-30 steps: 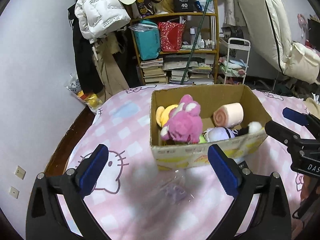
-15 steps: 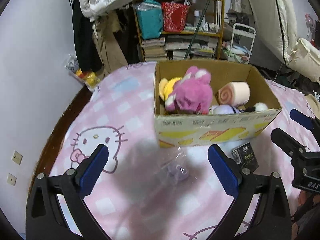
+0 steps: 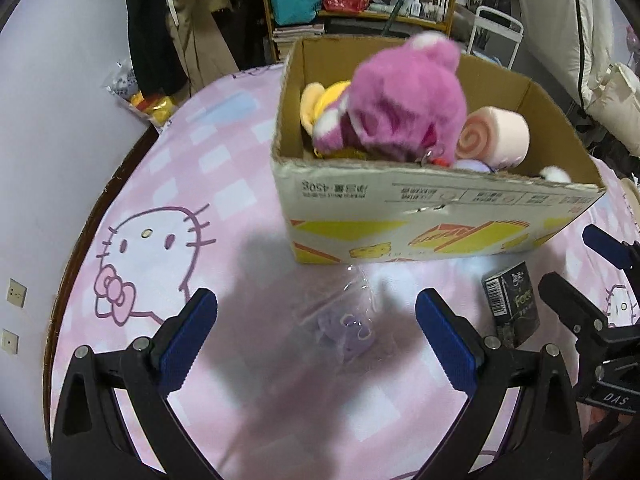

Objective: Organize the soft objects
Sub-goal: 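Move both tools back toward the clear bag and black Face pack, then grasp the clear bag with purple toy with the left tool while the right tool grasps the black Face pack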

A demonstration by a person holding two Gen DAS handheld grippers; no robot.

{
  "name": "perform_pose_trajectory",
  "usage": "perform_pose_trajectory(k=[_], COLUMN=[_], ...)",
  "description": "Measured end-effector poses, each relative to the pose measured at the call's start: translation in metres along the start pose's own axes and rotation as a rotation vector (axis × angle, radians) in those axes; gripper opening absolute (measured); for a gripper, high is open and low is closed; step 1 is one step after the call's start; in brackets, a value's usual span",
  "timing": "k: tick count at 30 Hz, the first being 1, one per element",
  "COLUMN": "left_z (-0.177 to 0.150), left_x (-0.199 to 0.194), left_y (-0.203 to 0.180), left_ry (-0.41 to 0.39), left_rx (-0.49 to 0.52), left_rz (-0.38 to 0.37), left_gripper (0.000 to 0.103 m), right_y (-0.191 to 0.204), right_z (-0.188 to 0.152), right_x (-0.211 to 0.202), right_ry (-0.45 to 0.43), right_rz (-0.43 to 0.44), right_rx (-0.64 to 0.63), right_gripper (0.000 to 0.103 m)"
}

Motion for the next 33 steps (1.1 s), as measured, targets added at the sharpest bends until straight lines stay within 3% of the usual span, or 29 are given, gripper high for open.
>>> perform_pose_trajectory(k=[8,20,33], left_z=[-0.005,-0.016,-0.023], left_x=[0.032,0.062,0.077], left_y=[-0.002,-0.005,-0.021], left_ry=[0.064,0.147,0.153], left_rx=[-0.055,-0.058,-0.037], left_rz=[-0.066,-0.043,-0.014], left_gripper=[0.098,0.098,0.098], right_y=[-0.002,0.003,0.008], right_z=[-0.01,-0.022,-0.028], right_x=[0.018,0.041,0.052], right_ry=[0.049,0.116,0.144], right_rz=[-0.021,-0.026,-0.025], right_rx=[-0.014,-0.041,-0.059], right_gripper=[0.1,0.1,0.1])
Point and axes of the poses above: each gripper's, at about its wrist camera, not at the fingertips, and x roughly the way its jaws point, y to its left, z to its top, the point moved 9 cm from there along x, roughly the way its jaws point, and after that the axes turned 4 degrees about x, right-handed, at the moved point
